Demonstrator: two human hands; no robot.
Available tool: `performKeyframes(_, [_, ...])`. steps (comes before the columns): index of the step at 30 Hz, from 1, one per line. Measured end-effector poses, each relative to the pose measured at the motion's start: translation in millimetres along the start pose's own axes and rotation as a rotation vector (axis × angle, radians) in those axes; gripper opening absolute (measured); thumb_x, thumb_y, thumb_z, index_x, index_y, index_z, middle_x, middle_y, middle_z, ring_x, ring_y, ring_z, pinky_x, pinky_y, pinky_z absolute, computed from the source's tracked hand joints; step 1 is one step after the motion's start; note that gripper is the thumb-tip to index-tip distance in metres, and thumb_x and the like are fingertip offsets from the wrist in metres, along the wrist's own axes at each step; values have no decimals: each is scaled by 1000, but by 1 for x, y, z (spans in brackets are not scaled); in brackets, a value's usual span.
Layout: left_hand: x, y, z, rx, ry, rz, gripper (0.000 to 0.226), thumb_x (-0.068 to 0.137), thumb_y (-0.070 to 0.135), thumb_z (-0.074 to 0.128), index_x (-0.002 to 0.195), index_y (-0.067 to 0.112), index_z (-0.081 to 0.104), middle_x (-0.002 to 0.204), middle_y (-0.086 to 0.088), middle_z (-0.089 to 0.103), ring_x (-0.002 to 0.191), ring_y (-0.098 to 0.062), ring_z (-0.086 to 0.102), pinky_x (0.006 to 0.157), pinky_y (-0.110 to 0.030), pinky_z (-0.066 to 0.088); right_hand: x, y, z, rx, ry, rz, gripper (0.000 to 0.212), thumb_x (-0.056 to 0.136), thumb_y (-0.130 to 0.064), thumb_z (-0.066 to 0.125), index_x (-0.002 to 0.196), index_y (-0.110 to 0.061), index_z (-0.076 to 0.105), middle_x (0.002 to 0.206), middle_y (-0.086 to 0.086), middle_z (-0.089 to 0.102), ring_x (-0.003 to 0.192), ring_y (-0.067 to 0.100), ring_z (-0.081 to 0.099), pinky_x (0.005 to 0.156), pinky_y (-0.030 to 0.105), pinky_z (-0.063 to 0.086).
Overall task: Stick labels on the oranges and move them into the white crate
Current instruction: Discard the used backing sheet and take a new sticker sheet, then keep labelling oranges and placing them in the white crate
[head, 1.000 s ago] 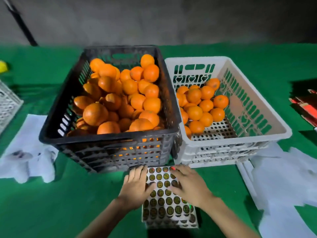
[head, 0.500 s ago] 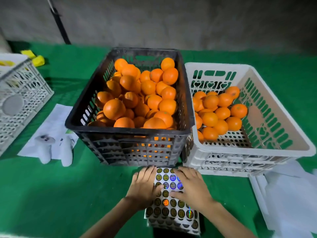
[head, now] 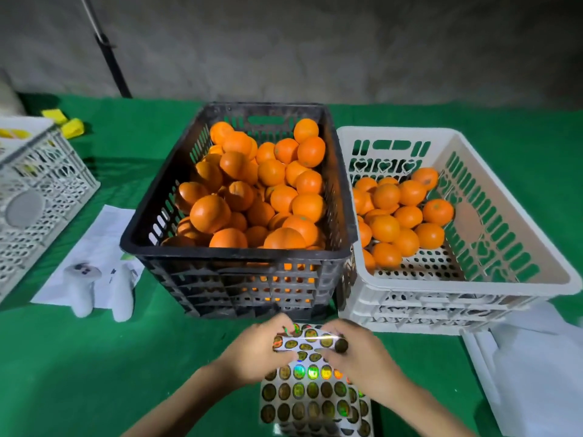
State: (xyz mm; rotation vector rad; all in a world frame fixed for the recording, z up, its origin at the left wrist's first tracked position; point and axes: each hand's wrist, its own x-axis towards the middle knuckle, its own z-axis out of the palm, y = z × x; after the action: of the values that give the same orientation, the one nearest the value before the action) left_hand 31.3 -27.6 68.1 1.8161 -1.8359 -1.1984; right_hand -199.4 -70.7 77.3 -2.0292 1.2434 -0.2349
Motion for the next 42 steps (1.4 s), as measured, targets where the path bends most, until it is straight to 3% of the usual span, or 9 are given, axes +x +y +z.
performKeyframes(5, [-27, 51, -82, -156, 74, 209, 42, 85, 37, 75, 118, 45, 50, 110, 20, 68, 94, 0, 69, 73, -14, 54, -10, -61, -73, 169, 3, -65, 17, 91, -36, 71, 103, -45, 63, 99, -16, 70, 85, 6, 67, 75, 34, 58])
performKeyframes(10, [-45, 86, -135, -281, -18, 241, 57, 78, 48, 80, 127, 35, 53, 118, 3, 70, 104, -18, 70, 86, -46, 58, -3, -116, -128, 235, 26, -184, 15, 95, -24, 67, 105, -36, 68, 104, -19, 72, 95, 0, 68, 82, 34, 59])
performKeyframes(14, [-51, 114, -167, -471, 17, 374, 33, 80, 42, 75, 108, 54, 63, 111, 34, 65, 104, 12, 62, 78, -11, 53, 6, -150, -165, 225, -15, -251, 19, 96, -19, 65, 108, -34, 70, 106, -20, 73, 98, 2, 69, 84, 29, 58])
performKeyframes(18, [-15, 124, -205, -545, 183, 304, 28, 87, 16, 69, 114, 11, 64, 104, -3, 76, 94, -17, 73, 70, -21, 56, 39, -178, -193, 77, 117, -256, 19, 98, -20, 63, 113, -29, 70, 106, -19, 73, 95, 3, 70, 82, 33, 60])
performKeyframes(22, [21, 133, -235, -575, 323, 349, 10, 91, 19, 69, 98, 12, 71, 98, -10, 76, 89, -25, 74, 70, -33, 60, 83, -192, -206, -365, 446, -221, 26, 98, -35, 60, 124, -38, 63, 101, -8, 73, 110, 16, 58, 111, 40, 25])
performKeyframes(27, [75, 132, -262, -570, 493, 243, 28, 99, 39, 53, 79, 24, 66, 83, 0, 68, 76, -20, 64, 77, -41, 54, 136, -206, -214, -513, 755, -345, 29, 90, -22, 68, 118, -30, 71, 104, -5, 69, 125, 22, 48, 115, 44, 0])
performKeyframes(32, [123, 130, -276, -621, 711, 295, 27, 103, 30, 45, 81, 27, 59, 77, 5, 63, 58, 9, 60, 54, -10, 49, 188, -218, -213, -527, 1020, -397, 43, 81, -16, 69, 124, -19, 66, 131, 6, 58, 133, 33, 43, 113, 58, 23])
performKeyframes(38, [154, 107, -268, -467, 843, 417, 40, 105, 23, 42, 66, 14, 44, 55, 6, 55, 52, 0, 50, 49, -12, 37, 250, -205, -141, -311, 934, -381, 33, 93, -22, 54, 125, -22, 63, 139, 4, 55, 133, 26, 46, 112, 46, 31])
performKeyframes(42, [169, 75, -268, -295, 868, 459, 38, 100, 45, 47, 74, 23, 64, 72, 4, 68, 67, -7, 63, 59, -22, 47, 282, -189, -107, -169, 897, -451, 32, 103, -32, 45, 129, -25, 62, 140, -4, 53, 132, 15, 43, 110, 36, 28])
